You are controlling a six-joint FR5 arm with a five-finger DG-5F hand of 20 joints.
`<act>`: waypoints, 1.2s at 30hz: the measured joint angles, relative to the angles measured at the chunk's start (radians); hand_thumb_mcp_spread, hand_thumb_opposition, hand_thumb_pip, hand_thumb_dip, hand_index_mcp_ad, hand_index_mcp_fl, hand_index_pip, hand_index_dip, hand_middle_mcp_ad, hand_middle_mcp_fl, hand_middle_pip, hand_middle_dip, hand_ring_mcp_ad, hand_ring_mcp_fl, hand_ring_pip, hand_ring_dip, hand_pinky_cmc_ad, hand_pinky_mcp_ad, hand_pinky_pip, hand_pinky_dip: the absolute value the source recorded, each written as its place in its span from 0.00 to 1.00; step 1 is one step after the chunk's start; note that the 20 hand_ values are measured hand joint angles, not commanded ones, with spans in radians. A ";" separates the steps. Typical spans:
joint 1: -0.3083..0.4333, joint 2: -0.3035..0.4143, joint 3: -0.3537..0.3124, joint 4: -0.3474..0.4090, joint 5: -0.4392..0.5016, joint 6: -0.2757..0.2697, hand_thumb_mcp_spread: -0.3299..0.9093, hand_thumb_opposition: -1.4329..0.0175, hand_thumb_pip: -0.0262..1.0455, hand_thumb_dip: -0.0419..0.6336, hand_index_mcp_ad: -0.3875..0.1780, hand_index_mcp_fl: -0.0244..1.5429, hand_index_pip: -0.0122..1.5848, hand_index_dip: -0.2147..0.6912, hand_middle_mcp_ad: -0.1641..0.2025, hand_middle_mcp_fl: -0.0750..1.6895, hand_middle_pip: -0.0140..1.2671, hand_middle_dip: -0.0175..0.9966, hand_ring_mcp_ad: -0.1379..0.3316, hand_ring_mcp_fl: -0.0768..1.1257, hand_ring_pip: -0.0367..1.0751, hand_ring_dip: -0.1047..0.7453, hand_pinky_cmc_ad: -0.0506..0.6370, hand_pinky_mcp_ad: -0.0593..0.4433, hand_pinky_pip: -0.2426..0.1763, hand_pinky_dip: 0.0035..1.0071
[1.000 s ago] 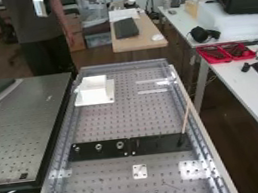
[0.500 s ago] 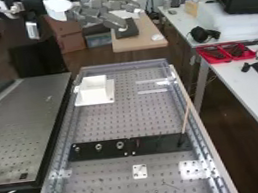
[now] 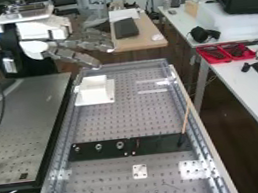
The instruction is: Grab the smaller nut and place it in the white container
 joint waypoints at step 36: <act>-0.244 -0.190 -0.281 0.438 -0.181 -0.089 0.53 0.44 0.76 0.32 0.49 0.02 0.87 0.38 0.59 0.12 0.10 0.24 0.64 0.06 0.12 0.26 0.64 0.77 0.55 0.24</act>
